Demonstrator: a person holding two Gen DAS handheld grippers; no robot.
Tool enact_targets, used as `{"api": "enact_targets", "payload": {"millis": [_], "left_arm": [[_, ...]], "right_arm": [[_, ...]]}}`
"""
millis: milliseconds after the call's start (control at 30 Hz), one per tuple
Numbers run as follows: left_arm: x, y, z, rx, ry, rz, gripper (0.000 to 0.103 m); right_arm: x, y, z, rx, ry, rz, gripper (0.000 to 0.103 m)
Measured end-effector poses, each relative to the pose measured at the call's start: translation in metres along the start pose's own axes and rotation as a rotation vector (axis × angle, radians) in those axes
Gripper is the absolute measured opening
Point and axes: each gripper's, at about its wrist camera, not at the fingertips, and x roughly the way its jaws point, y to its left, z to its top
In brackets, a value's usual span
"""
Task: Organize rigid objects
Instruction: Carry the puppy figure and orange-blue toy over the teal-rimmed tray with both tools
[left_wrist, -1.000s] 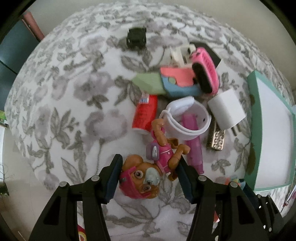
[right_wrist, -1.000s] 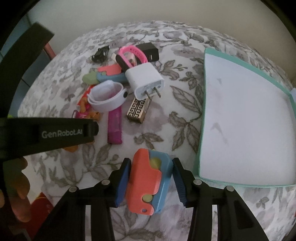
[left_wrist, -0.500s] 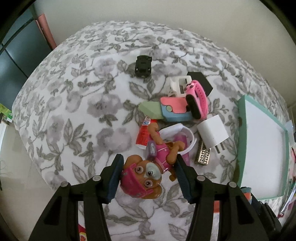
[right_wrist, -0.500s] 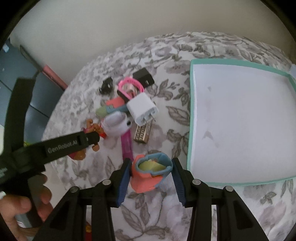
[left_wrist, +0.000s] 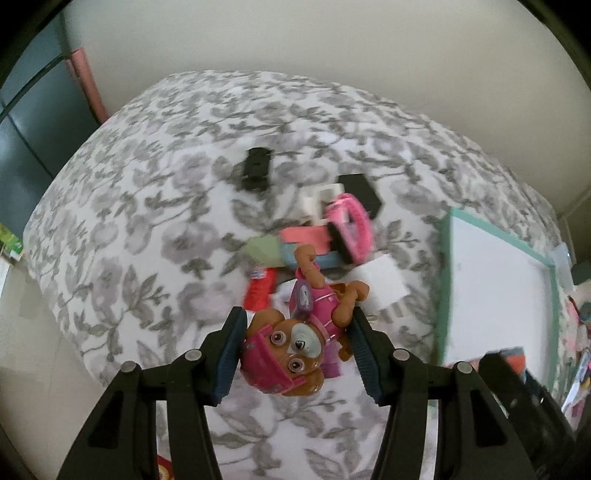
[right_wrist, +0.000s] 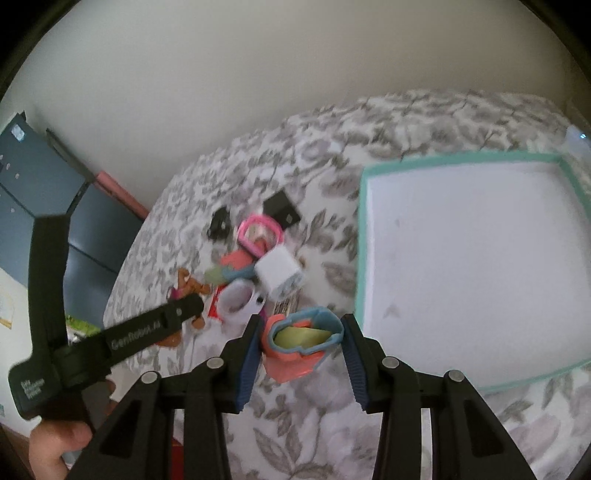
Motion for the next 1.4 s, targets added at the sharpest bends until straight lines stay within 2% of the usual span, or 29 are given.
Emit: {"api": "enact_targets", "payload": {"millis": [167, 433, 733, 1067, 1400], "left_arm": [[0.000, -0.034, 0.016, 0.053, 0.021, -0.035, 0.057], [0.002, -0.107, 0.041, 0.148, -0.016, -0.077, 0.057], [0.035, -0.173, 0.051, 0.246, 0.003, -0.113, 0.057], [0.077, -0.210, 0.048, 0.308, 0.024, -0.140, 0.057], [0.106, -0.213, 0.046, 0.321, 0.056, -0.174, 0.058]], "right_arm": [[-0.019, -0.026, 0.023, 0.021, -0.064, -0.109, 0.044], [-0.038, -0.080, 0.056, 0.077, -0.110, -0.269, 0.044], [-0.036, -0.141, 0.074, 0.130, -0.067, -0.419, 0.044], [-0.007, -0.165, 0.090, 0.107, 0.006, -0.494, 0.044], [0.019, -0.163, 0.108, 0.041, 0.009, -0.518, 0.044]]}}
